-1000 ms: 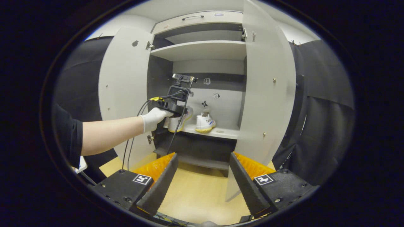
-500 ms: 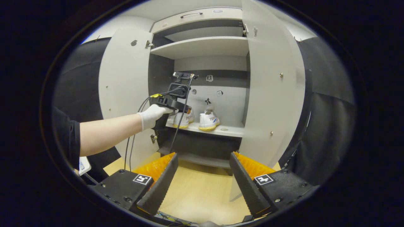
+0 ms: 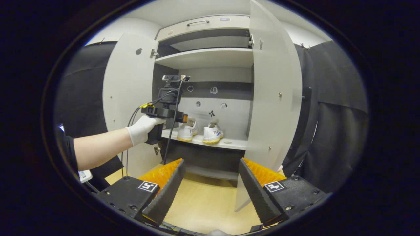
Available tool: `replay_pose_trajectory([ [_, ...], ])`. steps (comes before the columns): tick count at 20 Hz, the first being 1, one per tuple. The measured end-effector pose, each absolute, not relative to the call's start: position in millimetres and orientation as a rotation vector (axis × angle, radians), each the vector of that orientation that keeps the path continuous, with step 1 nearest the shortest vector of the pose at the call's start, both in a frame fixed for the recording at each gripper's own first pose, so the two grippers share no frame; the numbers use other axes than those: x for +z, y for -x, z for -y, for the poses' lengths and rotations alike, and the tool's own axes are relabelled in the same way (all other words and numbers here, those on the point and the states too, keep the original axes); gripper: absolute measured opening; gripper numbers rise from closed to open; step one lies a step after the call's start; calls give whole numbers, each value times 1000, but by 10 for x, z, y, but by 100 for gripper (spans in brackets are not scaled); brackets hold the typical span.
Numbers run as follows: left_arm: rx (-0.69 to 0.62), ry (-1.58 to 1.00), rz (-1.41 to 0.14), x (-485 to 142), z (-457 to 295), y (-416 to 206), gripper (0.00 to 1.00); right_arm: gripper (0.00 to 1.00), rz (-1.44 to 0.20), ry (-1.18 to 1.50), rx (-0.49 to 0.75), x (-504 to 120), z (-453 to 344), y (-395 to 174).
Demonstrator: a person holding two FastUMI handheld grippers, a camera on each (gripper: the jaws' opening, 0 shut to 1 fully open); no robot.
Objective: Grab one shoe with the right hand and put it into the shoe cabinet, grab the other shoe with the left hand and put it into the shoe cabinet; then close the right door with the right hand and the left door with the left hand.
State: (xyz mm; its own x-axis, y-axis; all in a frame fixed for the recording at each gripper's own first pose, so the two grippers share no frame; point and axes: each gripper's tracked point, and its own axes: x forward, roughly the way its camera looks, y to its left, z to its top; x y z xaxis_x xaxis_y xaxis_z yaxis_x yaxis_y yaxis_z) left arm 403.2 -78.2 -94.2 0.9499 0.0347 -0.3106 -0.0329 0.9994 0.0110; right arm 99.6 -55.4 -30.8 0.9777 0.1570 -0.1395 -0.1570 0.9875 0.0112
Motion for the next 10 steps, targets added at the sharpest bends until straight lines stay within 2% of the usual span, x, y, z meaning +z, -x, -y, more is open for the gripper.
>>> replay_pose_trajectory([
  [6,-24,-18,-168,-324,867,-3249,97,100,-88,2,130,-135,489,-809],
  [7,-37,-14,-139,-213,889,-3069,100,100,-80,-2,122,-106,487,-775],
  [8,-44,-9,-116,-143,878,-2884,96,100,-72,-5,111,-69,495,-739],
  [10,-64,2,-77,1,876,-2507,96,100,-55,-10,88,-7,513,-653],
])
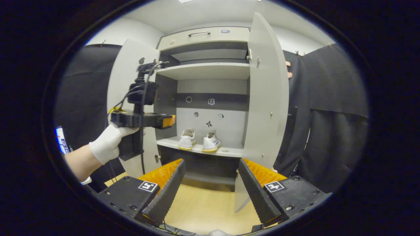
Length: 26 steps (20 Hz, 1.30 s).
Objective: Grab one shoe with the right hand and put it into the shoe cabinet, grab the other shoe with the left hand and put it into the shoe cabinet; then close the right door with the right hand and the left door with the left hand.
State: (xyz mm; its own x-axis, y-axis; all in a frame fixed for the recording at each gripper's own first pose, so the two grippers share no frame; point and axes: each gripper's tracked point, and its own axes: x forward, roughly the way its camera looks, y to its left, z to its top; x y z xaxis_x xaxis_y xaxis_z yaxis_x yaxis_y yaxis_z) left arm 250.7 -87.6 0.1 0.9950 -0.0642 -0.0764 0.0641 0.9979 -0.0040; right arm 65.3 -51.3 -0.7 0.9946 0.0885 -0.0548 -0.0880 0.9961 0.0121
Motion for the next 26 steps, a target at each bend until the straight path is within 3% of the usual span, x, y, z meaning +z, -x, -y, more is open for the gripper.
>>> replay_pose_trajectory([
  [2,-80,14,-64,78,842,-2167,100,100,-41,-11,66,48,532,-566],
  [3,-85,21,-58,95,812,-1986,96,100,-31,-12,55,78,547,-521],
  [7,-86,17,-34,65,631,-1309,96,100,-3,-17,-1,161,623,-322],
  [10,-81,43,-55,-98,494,-885,100,100,6,-19,-29,143,643,-168],
  [11,-81,55,-55,-153,464,-750,96,100,6,-19,-38,120,649,-120],
  [16,-56,47,-70,-494,248,-181,97,100,-19,-29,-69,-54,677,102],
  [26,-57,96,-99,-633,432,38,97,100,-8,-24,-198,10,1467,17],
])
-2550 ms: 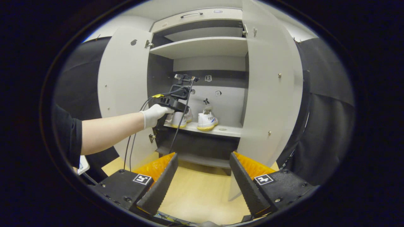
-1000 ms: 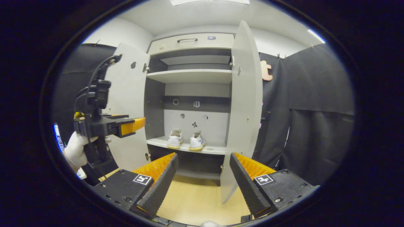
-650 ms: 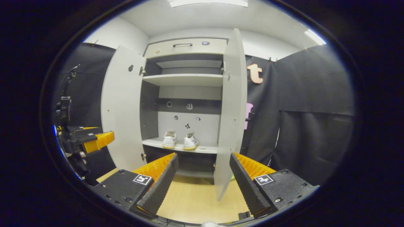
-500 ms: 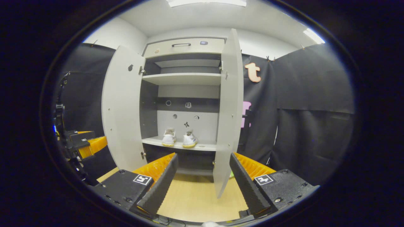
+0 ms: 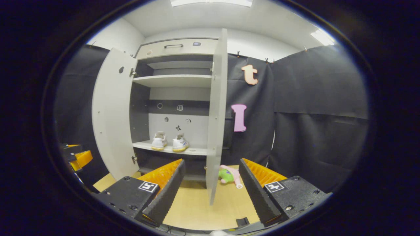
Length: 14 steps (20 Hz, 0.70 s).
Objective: Grab one shoe with the right hand and put it into the shoe cabinet, grab the other shoe with the left hand and put it into the shoe cabinet; then close the right door with the right hand and the left door with the left hand.
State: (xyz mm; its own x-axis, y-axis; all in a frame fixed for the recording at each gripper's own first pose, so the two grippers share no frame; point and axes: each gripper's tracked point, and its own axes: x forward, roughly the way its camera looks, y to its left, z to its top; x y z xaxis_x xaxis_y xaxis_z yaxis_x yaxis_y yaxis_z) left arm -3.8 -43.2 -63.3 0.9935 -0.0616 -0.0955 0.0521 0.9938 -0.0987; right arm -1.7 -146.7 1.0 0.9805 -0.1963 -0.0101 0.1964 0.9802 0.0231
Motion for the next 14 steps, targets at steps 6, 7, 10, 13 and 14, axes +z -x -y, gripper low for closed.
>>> replay_pose_trajectory([
  [6,-8,85,-92,-539,651,-52,96,100,14,-39,-281,175,2378,-478],
  [7,4,88,-94,-530,689,-71,97,100,14,-45,-278,203,2464,-580],
  [10,31,100,-104,-518,827,-107,97,100,17,-59,-242,255,2588,-905],
  [13,65,106,-94,-455,901,-137,97,100,22,-59,-201,335,2628,-1139],
  [14,76,107,-96,-463,917,-147,97,100,28,-62,-178,361,2607,-1188],
])
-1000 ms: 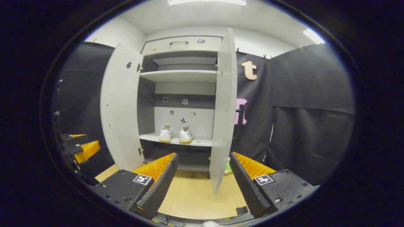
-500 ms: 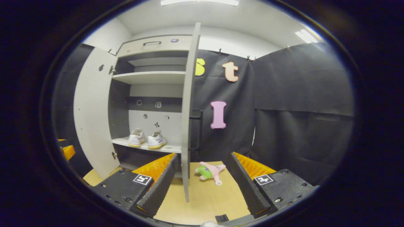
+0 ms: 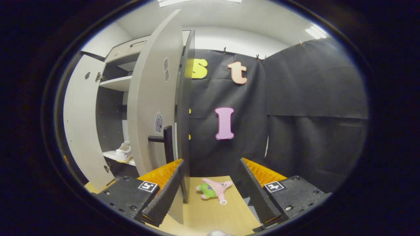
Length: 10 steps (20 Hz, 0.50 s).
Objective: Grab one shoe with the right hand and put it into the shoe cabinet, grab the other shoe with the left hand and put it into the shoe cabinet; then close the right door with the right hand and the left door with the left hand.
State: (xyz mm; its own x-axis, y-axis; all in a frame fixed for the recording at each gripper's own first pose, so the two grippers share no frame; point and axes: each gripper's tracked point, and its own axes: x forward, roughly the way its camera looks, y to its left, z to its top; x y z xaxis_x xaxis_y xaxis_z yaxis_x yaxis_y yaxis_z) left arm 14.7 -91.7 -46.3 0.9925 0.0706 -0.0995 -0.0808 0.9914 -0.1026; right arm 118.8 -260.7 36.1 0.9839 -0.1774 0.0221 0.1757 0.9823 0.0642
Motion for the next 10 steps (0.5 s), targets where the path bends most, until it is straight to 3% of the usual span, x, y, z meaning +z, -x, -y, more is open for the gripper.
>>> replay_pose_trajectory([
  [8,130,115,-95,-466,952,-213,97,93,48,-51,-80,451,2348,-1281],
  [9,134,116,-93,-462,940,-225,97,86,48,-47,-64,452,2275,-1287],
  [10,134,115,-89,-443,937,-248,97,85,51,-47,-40,455,2178,-1289],
])
